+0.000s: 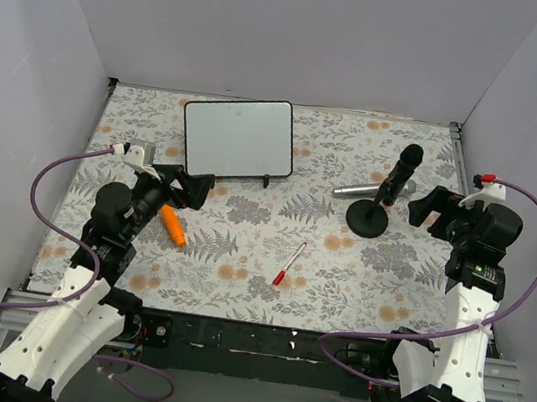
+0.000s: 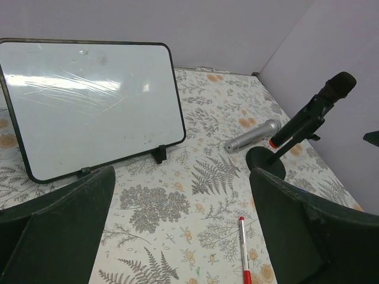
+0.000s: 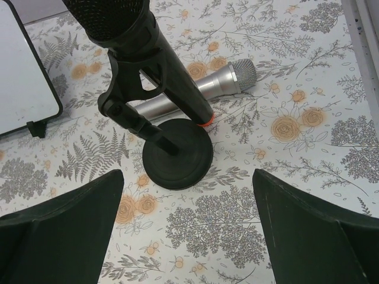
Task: Write a sentence on the whiteboard
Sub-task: Pick up the whiteboard marker from the center of the board.
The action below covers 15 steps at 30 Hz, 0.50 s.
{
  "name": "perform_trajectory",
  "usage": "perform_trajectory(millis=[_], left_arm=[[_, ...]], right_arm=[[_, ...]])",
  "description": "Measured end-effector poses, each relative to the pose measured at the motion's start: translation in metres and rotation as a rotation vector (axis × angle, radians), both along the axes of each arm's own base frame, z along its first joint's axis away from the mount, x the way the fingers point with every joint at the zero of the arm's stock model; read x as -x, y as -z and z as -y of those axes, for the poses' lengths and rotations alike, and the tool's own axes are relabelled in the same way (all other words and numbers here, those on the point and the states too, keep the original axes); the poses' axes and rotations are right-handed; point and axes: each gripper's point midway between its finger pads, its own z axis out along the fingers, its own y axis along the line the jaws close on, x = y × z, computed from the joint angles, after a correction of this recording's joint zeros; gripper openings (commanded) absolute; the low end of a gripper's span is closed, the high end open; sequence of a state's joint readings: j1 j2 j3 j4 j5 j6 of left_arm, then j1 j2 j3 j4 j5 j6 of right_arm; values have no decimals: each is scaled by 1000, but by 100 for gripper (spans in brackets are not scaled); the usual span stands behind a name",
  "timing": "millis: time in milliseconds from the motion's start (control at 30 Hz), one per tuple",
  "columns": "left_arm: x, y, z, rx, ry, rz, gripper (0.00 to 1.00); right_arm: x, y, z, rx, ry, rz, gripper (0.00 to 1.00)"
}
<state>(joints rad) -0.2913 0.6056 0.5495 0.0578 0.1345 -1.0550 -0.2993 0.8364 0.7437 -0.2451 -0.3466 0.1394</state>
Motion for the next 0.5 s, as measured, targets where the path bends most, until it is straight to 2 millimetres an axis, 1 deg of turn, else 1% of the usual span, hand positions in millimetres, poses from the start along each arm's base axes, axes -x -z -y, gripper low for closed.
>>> perform_trajectory(millis=[167, 300, 367, 400, 500], left_arm=[[3, 1, 7, -3, 42, -2, 98], [6, 2, 14, -6, 89, -4, 98], [7, 2, 18, -6, 115, -2, 98], [8, 2, 21, -7, 131, -2, 98], [10, 8, 32, -5, 194, -25, 98]], right_arm=[[1, -2, -6, -13, -34, 6, 98], [3, -4, -18, -10, -119, 21, 98], [8, -4, -33, 19, -241, 43, 98], [15, -4, -45, 40, -345, 58, 98], [44, 3, -87, 72, -683, 91, 98]])
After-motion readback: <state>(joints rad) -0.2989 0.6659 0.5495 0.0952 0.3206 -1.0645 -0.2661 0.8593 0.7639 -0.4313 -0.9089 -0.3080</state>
